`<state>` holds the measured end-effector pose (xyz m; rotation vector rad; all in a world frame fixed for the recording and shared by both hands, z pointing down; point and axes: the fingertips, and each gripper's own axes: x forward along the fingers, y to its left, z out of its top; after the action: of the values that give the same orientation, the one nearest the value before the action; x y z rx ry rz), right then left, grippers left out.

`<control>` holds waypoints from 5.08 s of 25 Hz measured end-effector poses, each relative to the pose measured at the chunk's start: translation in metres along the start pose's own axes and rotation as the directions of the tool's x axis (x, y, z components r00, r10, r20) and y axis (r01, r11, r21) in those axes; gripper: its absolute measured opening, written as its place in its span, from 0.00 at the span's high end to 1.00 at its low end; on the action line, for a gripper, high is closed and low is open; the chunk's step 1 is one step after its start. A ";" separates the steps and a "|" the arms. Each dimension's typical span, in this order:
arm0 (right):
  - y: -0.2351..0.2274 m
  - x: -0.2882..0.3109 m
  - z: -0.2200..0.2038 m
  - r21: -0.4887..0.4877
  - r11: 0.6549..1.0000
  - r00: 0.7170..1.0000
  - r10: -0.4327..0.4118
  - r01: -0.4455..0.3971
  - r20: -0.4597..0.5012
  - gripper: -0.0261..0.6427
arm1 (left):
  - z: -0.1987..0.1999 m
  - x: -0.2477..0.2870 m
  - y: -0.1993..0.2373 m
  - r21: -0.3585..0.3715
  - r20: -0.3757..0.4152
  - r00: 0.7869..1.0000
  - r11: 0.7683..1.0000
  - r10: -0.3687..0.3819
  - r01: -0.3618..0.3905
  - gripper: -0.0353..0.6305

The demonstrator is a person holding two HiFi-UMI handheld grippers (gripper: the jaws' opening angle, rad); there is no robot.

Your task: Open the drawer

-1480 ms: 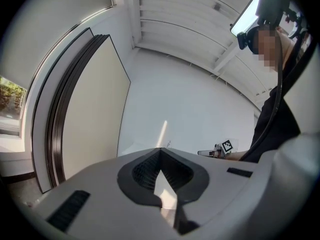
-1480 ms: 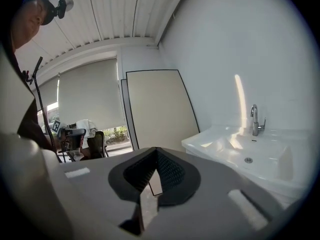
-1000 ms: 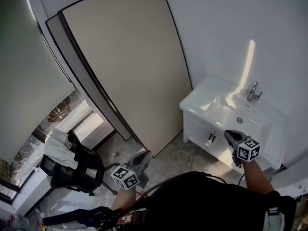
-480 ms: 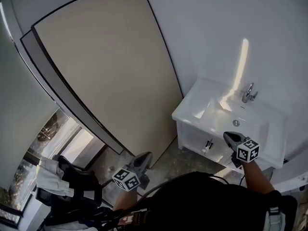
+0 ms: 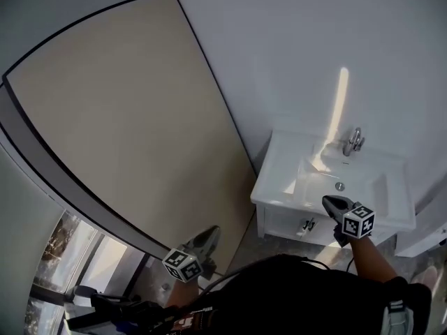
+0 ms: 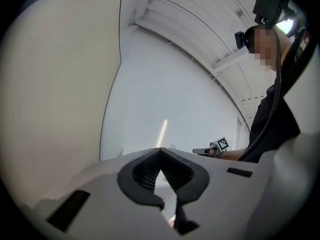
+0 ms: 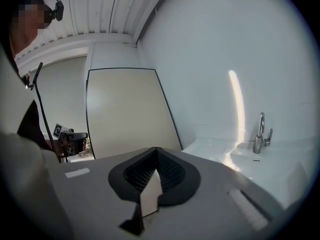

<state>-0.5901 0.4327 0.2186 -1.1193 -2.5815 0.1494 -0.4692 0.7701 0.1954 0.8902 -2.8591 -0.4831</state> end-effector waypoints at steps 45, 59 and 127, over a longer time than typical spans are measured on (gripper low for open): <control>-0.298 0.070 0.021 0.170 0.979 0.993 -0.119 0.116 0.011 0.96 | -0.005 0.386 0.032 -0.008 -0.184 0.958 0.975 -0.218 0.220 0.96; -0.292 0.098 0.081 0.189 0.901 0.916 -0.401 0.389 0.026 0.96 | 0.048 0.463 0.116 -0.074 -0.244 0.850 0.883 -0.466 0.463 0.96; -0.334 -0.396 -0.482 0.622 0.244 0.423 -0.893 0.744 -0.156 0.96 | -0.537 0.412 -0.451 -0.449 -0.803 -0.270 0.240 -0.532 0.861 0.96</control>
<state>-0.4073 -0.0997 0.6478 0.6416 -2.5879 0.8273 -0.4619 0.0418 0.5566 2.0979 -0.9424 0.4485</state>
